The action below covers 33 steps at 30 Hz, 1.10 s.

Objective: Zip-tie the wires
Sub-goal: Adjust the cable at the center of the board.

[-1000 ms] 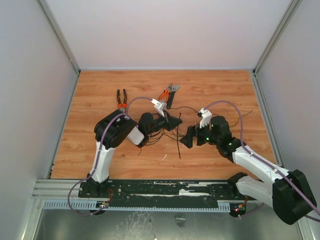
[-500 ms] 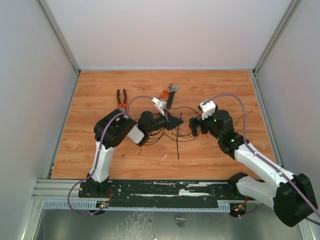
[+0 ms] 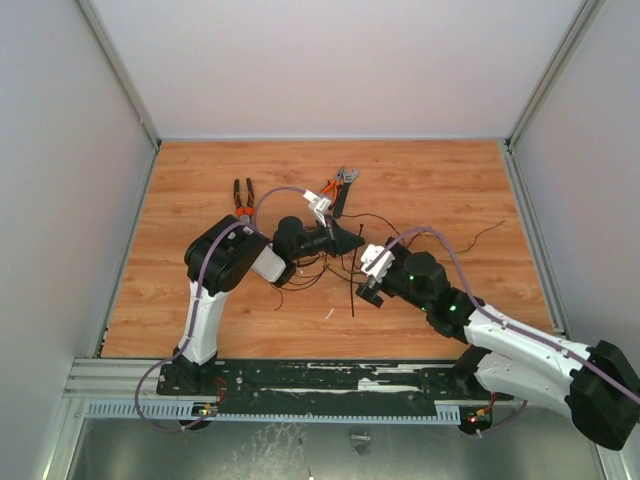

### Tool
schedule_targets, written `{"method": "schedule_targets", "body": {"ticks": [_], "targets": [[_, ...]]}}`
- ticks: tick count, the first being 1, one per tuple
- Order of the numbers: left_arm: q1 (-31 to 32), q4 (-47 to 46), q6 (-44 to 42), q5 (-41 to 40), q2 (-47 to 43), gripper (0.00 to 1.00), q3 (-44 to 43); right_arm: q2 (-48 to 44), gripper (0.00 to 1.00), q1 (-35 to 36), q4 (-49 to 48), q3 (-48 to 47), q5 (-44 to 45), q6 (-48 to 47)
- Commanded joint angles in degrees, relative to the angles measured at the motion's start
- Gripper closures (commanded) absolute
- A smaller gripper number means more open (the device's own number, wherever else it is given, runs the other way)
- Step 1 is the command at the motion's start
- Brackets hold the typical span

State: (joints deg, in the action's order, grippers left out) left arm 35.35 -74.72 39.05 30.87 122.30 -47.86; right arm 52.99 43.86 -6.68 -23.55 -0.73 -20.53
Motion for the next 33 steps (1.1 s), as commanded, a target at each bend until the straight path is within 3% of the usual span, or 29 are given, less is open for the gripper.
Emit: {"method": "schedule_targets", "body": {"ticks": [1, 12, 33], "targets": [[-0.33, -1.04, 0.55, 1.95, 0.86, 1.0, -1.03, 3.03, 0.01, 2.1, -2.62, 0.53, 2.99, -5.62], [-0.59, -1.0, 1.31, 2.09, 0.77, 1.0, -0.7, 13.63, 0.01, 8.79, -9.23, 2.91, 7.53, -7.27], [-0.8, -0.87, 2.44, 1.82, 0.73, 1.0, -0.38, 26.68, 0.01, 8.84, -22.28, 5.7, 14.67, -10.34]]}}
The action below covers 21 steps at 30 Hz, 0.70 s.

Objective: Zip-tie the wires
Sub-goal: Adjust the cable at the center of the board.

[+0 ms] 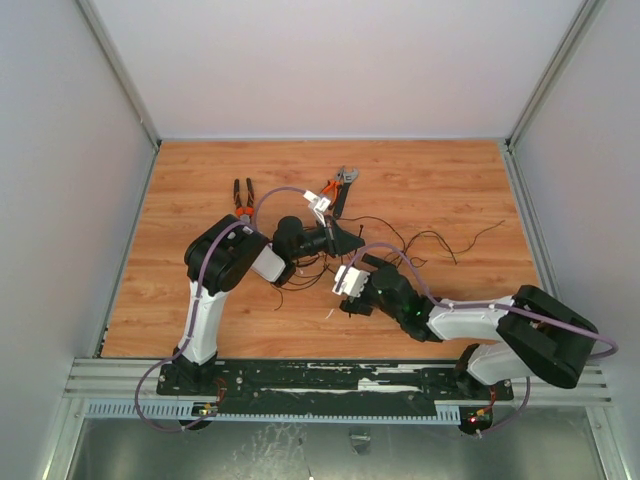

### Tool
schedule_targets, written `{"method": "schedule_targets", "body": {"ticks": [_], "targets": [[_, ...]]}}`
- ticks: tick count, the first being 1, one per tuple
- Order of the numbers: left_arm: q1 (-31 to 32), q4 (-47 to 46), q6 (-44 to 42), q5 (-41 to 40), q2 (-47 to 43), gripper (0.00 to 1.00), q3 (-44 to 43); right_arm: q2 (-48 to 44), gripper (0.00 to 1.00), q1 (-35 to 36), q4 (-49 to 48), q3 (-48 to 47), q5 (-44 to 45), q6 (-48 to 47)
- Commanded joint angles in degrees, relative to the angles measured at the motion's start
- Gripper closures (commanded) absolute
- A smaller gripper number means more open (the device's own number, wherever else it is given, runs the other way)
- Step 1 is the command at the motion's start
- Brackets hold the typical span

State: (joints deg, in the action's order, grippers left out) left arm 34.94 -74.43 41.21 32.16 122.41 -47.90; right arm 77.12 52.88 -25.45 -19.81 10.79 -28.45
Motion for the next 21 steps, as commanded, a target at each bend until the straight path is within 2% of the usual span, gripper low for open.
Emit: {"method": "schedule_targets", "body": {"ticks": [1, 21], "targets": [[-0.4, -1.15, 0.27, 0.53, 0.51, 1.0, -0.35, 3.16, 0.01, -0.46, -4.41, 1.93, 3.45, -2.92], [-0.4, -1.13, 1.17, 0.6, 0.95, 1.0, -0.61, 11.86, 0.01, -9.63, -16.06, -3.84, 1.63, -9.02]]}}
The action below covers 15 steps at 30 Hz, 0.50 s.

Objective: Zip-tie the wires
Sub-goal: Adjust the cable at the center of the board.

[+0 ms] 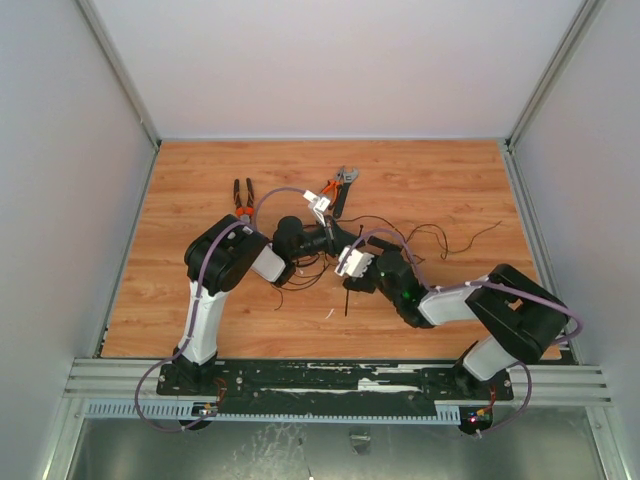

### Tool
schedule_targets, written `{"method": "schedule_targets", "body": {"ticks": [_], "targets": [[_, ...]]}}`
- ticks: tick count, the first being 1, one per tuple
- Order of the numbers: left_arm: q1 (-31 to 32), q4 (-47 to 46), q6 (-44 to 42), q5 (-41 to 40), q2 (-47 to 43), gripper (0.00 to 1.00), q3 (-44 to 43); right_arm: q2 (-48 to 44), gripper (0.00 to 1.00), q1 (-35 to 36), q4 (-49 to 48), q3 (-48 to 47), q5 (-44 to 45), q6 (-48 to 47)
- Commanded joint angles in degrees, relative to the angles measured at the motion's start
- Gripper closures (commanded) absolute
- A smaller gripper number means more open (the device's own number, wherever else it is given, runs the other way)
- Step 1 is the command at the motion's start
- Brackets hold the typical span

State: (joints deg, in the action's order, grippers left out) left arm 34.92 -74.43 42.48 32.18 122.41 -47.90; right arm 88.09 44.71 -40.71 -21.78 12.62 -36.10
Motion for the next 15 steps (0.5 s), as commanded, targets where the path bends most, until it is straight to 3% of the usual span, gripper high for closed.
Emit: {"method": "schedule_targets", "body": {"ticks": [1, 11, 15], "targets": [[-0.38, -1.15, -0.03, 0.6, 0.99, 1.0, -0.6, 0.77, 0.01, -1.74, -0.47, -2.45, -0.49, -1.36], [-0.37, 1.66, 1.23, 0.18, 1.34, 1.0, -1.44, -1.52, 0.01, -2.18, 2.31, -3.86, -2.74, -1.23], [-0.51, 3.08, 1.66, -0.61, 0.89, 1.0, -1.71, -3.39, 0.01, -1.05, 7.8, -2.91, -4.1, -3.27]]}}
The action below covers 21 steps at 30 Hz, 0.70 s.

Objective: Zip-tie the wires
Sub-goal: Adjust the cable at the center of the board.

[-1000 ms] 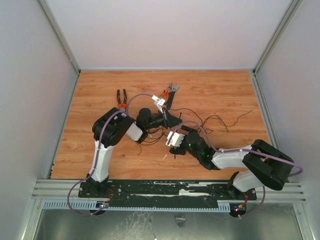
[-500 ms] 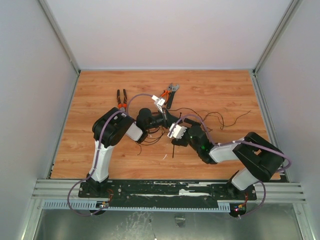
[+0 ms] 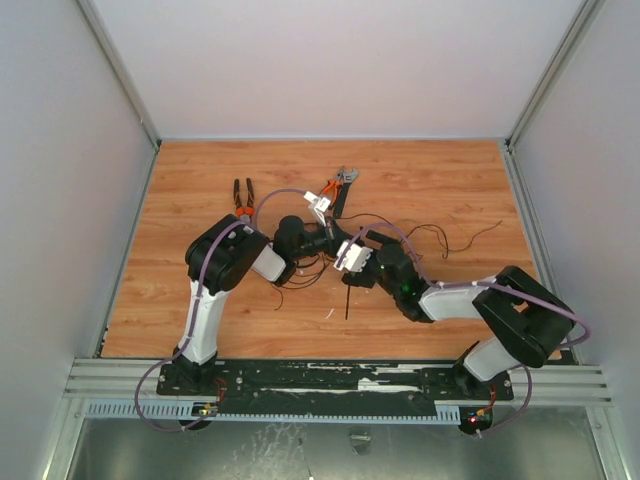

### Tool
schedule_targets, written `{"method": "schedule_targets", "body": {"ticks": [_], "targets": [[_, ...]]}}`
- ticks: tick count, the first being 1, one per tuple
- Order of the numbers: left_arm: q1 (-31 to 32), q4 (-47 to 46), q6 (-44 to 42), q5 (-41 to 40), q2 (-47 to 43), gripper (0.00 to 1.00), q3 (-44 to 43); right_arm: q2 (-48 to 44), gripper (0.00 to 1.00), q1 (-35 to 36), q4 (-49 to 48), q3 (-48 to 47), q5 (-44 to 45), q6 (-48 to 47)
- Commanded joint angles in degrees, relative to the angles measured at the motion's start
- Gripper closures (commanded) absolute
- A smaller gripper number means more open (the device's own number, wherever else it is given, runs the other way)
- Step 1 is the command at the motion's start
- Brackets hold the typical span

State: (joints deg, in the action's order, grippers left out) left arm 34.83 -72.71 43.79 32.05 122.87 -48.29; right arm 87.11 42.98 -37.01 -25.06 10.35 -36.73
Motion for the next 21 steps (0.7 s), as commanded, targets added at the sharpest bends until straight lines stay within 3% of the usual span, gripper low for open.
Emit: {"method": "schedule_targets", "body": {"ticks": [1, 8, 21], "targets": [[-0.52, 2.33, 0.15, -0.64, 0.3, 1.0, -1.6, -2.66, 0.01, 1.58, 4.85, 0.88, -0.31, -4.09], [-0.64, 4.77, 0.9, 1.07, 0.31, 1.0, -3.14, -3.27, 0.01, 3.36, 1.99, 3.57, 1.99, -8.29], [-0.73, 5.55, 1.24, 1.52, 0.0, 1.0, -3.29, 3.56, 0.01, 6.1, -9.65, 6.83, 3.92, -12.91]]}}
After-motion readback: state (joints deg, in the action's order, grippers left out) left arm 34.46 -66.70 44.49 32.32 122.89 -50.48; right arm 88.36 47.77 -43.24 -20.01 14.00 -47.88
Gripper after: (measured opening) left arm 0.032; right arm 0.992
